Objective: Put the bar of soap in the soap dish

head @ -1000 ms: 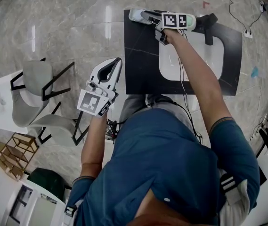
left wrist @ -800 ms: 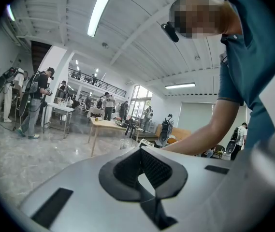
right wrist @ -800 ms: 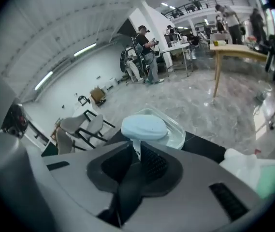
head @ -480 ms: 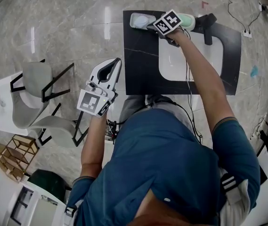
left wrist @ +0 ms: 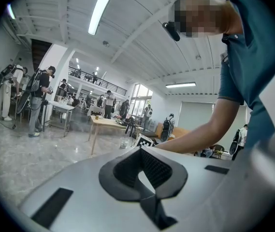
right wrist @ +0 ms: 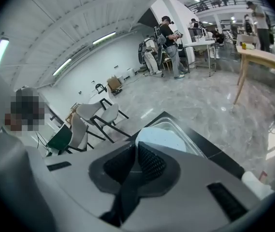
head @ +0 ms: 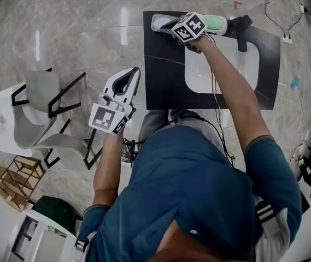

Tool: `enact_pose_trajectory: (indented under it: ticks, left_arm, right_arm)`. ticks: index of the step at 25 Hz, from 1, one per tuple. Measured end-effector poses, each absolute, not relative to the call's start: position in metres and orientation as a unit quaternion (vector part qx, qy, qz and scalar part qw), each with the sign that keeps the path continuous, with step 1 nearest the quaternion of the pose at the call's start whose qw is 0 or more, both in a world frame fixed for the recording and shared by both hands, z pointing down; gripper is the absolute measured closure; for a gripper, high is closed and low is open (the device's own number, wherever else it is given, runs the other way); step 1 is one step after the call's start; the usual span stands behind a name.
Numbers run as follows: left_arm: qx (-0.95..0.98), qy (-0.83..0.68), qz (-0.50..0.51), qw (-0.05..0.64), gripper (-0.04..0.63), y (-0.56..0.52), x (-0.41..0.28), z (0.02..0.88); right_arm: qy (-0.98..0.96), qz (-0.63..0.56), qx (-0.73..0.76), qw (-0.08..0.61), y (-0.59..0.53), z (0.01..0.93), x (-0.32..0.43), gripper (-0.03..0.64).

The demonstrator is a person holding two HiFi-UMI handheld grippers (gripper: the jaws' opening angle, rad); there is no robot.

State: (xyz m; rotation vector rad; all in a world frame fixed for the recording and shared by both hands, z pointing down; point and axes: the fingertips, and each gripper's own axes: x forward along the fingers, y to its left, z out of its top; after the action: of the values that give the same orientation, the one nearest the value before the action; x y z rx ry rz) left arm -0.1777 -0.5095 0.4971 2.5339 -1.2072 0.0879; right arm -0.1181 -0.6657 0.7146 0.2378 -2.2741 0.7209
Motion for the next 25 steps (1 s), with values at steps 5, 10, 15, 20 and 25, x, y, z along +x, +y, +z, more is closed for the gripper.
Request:
enact_pose_trajectory:
  ticks: [5, 10, 15, 20, 25]
  left_arm:
    - [0.889, -0.423, 0.031, 0.170, 0.592, -0.510, -0.180, 0.499]
    - [0.889, -0.423, 0.032, 0.171, 0.592, -0.511, -0.181, 0.500]
    - [0.889, -0.423, 0.032, 0.171, 0.592, -0.511, -0.183, 0.501]
    - [0.891, -0.421, 0.031, 0.166, 0.592, -0.510, -0.181, 0.497]
    - [0.893, -0.421, 0.031, 0.157, 0.592, -0.508, -0.176, 0.491]
  right_arm:
    - [-0.883, 0.285, 0.081, 0.365, -0.665, 0.718, -0.125, 0.592]
    - [-0.882, 0.296, 0.087, 0.357, -0.663, 0.727, -0.123, 0.589]
    - [-0.891, 0.275, 0.102, 0.346, -0.662, 0.720, -0.119, 0.591]
    - [-0.899, 0.235, 0.114, 0.350, -0.660, 0.712, -0.115, 0.594]
    - [-0.929, 0.214, 0.125, 0.276, -0.658, 0.673, -0.118, 0.601]
